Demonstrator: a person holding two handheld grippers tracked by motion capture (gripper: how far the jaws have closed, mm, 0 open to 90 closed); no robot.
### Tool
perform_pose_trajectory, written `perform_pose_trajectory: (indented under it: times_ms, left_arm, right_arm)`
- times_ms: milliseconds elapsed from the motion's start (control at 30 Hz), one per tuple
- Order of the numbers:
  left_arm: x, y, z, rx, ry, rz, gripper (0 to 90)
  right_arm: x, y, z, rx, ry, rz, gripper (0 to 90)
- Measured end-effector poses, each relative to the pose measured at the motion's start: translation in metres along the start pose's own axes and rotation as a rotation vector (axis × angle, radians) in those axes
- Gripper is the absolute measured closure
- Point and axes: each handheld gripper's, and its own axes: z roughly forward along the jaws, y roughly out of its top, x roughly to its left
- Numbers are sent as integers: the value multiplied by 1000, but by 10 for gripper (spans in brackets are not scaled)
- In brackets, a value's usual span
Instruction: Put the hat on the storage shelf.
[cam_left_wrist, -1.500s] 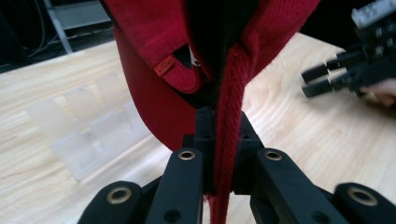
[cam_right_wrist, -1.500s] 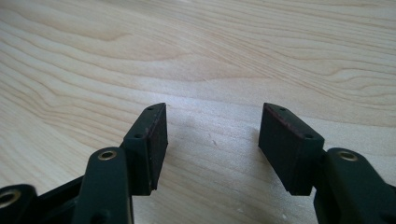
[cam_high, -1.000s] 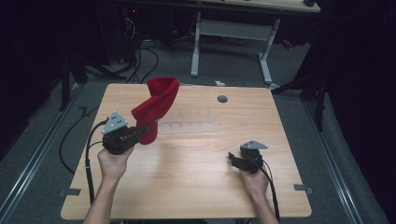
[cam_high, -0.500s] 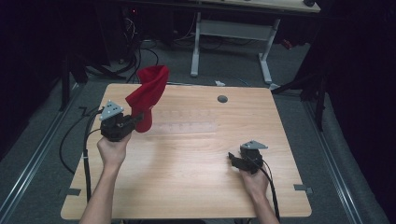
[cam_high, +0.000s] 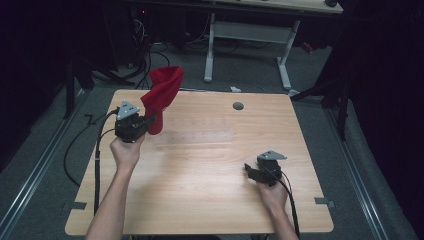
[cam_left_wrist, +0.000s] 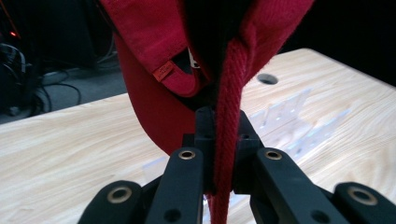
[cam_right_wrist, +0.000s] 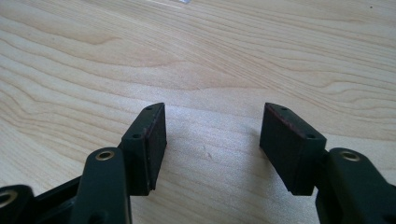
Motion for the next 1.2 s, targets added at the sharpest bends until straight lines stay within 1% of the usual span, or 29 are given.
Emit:
perform_pose_trajectory:
  times_ms: [100, 167, 300, 400, 467, 500, 533, 600, 733, 800, 900, 1000, 1033, 1100, 1200]
  left_arm:
    - [5, 0, 4, -8, -1, -21, 847]
    - [7, -1, 5, -13, -5, -26, 847]
    - [9, -3, 7, -9, -2, -18, 847]
    - [11, -8, 9, -9, 7, -24, 846]
    - [13, -15, 10, 1, 16, -24, 846]
    - [15, -18, 10, -3, 20, -31, 845]
    - [15, -18, 10, -9, 23, -43, 845]
    - [17, -19, 9, -17, 24, -54, 845]
    - [17, -22, 9, -22, 22, -52, 843]
    - [17, -24, 9, -13, 28, -48, 842]
    - [20, -26, 7, -7, 35, -65, 842]
    - [23, -32, 8, 19, 53, -63, 840]
    - [25, -34, 8, 23, 56, -69, 838]
    - [26, -36, 6, 31, 54, -82, 839]
    - [28, -38, 4, 45, 50, -74, 839]
  right_arm:
    - [0, 0, 0, 0, 0, -1, 414]
    - [1, 0, 0, 1, -1, 1, 414]
    - [0, 0, 0, 0, -1, -1, 414]
    - [0, 0, 0, 1, 0, 2, 412]
    - [-1, 0, 0, -1, 9, 13, 411]
    - [-1, 0, 0, -1, 10, 14, 411]
    - [-1, 0, 0, -1, 9, 14, 411]
    - [0, 0, 0, 0, 8, 10, 409]
    - [1, 0, 0, 1, 2, 0, 408]
    - [1, 0, 0, 2, 1, 3, 408]
    - [1, 0, 0, 2, 0, 2, 408]
    - [1, 0, 0, 2, -1, -1, 406]
    - [1, 0, 0, 2, -1, -1, 405]
    - [1, 0, 0, 2, 0, -2, 404]
    - [1, 0, 0, 2, -1, 0, 404]
